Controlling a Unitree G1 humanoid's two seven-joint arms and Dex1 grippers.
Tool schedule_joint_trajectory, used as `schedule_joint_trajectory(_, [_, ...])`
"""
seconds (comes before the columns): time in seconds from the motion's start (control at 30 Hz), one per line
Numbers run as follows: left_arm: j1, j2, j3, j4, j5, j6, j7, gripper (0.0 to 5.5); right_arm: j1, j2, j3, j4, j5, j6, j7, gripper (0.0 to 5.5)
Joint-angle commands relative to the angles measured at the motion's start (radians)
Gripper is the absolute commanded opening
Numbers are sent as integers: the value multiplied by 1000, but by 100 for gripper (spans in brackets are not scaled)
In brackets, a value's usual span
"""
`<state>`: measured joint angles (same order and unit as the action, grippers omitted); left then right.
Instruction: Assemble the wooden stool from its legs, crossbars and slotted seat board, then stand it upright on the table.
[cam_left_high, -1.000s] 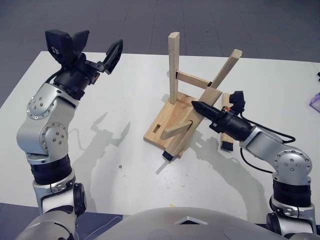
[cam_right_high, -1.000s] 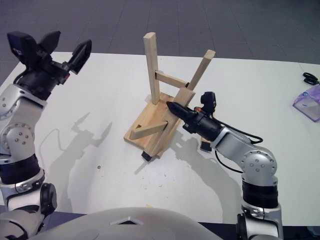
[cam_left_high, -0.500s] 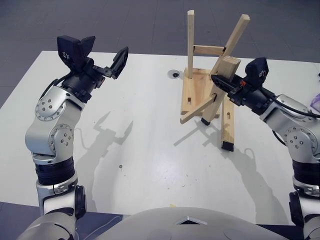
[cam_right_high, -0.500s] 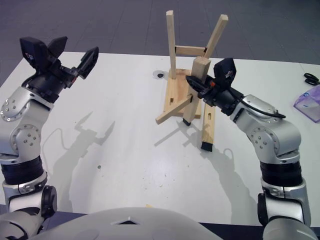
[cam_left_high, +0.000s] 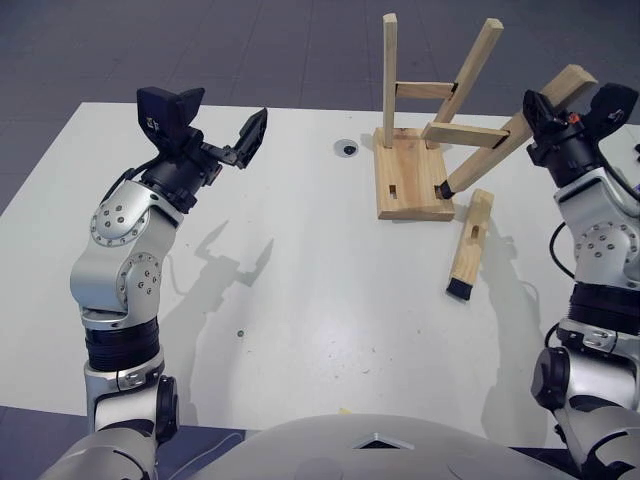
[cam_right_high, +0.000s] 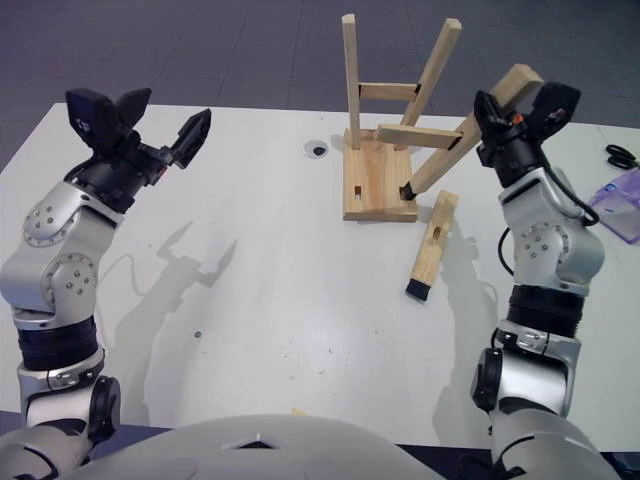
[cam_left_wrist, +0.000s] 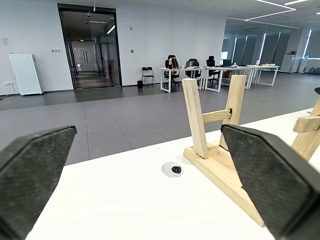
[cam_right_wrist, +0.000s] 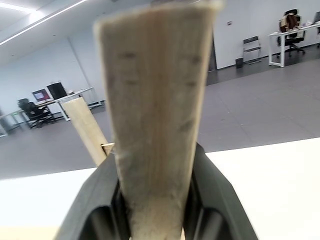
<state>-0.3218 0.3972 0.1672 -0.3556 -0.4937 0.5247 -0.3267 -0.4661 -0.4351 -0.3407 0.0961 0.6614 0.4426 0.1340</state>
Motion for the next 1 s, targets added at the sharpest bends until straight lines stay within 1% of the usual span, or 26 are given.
schedule_joint_trajectory(0.03, [12,-16,-16,6,16,-2,4,540,27,70,-17,-5,-29,-38,-38,102])
schedule_joint_trajectory(0.2, [15,-10,-19,8,28,-4,0,540,46,67,-3,24,-130,-111,-49,102])
schedule_joint_trajectory(0.37, [10,-10,-22,20,42,-8,-11,540,63,62,8,8,-173,-58,-81,102])
schedule_joint_trajectory(0.53, [6,-15,-37,17,54,-11,-16,540,137,60,108,-16,-247,7,-52,102])
schedule_joint_trajectory(0.63, [9,-15,-38,13,57,-10,-15,540,218,65,194,-57,-303,41,-43,102])
schedule_joint_trajectory(0.7, [16,-11,-41,9,65,-13,-15,540,265,94,210,-65,-299,64,-58,104])
schedule_joint_trajectory(0.8, [14,-17,-47,9,71,-11,-17,540,295,131,213,-49,-252,158,-80,104])
schedule_joint_trajectory(0.9, [6,-16,-58,20,79,-15,-25,540,246,145,180,-27,-196,231,-98,104])
schedule_joint_trajectory(1.0, [4,-10,-61,26,84,-17,-29,540,131,97,191,64,-203,268,-61,103])
